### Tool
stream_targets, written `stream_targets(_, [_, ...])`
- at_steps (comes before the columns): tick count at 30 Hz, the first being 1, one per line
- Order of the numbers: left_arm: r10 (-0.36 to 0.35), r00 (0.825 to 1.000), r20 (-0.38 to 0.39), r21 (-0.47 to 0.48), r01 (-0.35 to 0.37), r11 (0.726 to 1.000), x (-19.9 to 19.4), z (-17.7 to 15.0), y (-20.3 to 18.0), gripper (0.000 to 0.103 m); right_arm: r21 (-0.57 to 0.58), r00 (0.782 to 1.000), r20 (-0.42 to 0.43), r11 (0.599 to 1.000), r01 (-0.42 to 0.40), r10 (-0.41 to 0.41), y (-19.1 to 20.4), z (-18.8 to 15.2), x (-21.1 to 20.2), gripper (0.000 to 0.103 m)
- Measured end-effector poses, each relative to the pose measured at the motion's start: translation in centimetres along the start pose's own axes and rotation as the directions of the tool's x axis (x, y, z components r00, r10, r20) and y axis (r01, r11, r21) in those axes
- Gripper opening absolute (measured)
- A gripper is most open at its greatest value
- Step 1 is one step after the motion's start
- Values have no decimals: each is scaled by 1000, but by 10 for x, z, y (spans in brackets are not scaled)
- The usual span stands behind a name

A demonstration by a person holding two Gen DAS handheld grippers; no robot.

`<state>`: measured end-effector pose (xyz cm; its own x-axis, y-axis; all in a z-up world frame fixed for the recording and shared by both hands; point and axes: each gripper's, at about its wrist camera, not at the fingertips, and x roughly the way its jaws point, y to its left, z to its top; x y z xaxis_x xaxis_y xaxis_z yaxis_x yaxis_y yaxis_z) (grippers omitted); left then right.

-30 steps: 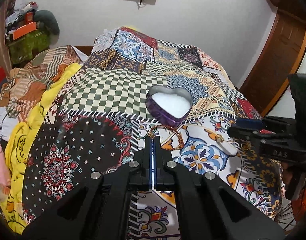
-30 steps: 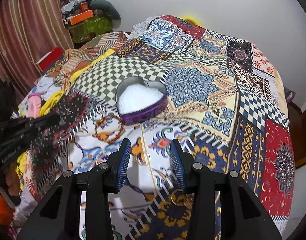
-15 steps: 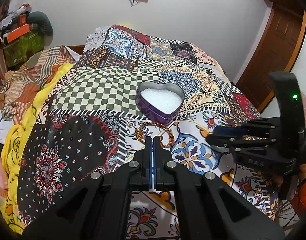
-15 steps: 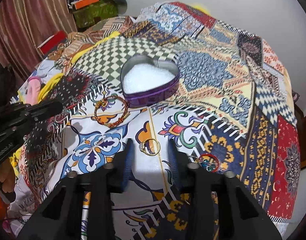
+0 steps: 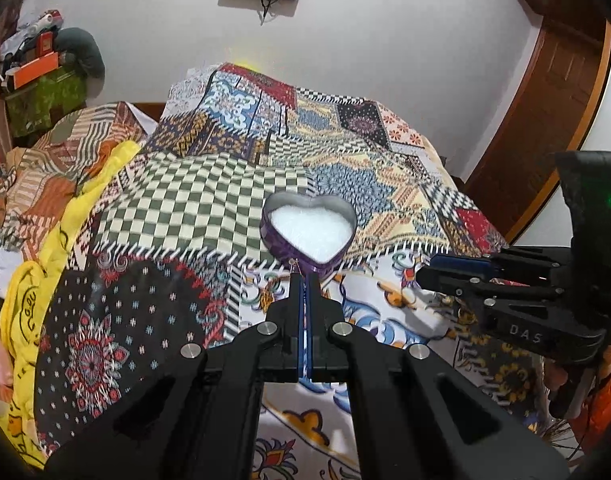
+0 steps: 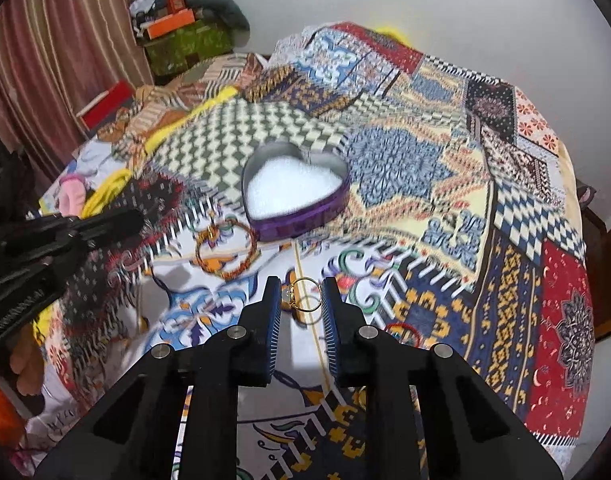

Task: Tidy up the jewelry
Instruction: 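Carry the gold ring into the heart tin and open the right gripper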

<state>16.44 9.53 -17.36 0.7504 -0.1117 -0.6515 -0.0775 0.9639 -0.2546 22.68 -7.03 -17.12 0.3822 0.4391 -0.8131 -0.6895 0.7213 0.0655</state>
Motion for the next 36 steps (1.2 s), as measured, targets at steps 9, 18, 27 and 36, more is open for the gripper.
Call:
stream_targets(9, [4, 999, 51, 52, -7, 999, 1, 30, -10, 0, 25, 997, 80, 1000, -4, 2, -5, 29, -14, 18])
stream_targets(18, [9, 997, 80, 78, -15, 997, 16, 52, -12, 0, 42, 995, 101, 999, -16, 12, -6, 53, -4, 18])
stream_targets(27, [15, 999, 45, 97, -19, 995, 48, 65, -5, 0, 36, 999, 50, 999, -14, 12, -6, 66, 27, 18])
stream_targets(36, [-13, 999, -45, 88, 17, 996, 84, 66, 7, 0, 3, 999, -50, 1000, 9, -9, -13, 73, 64, 18])
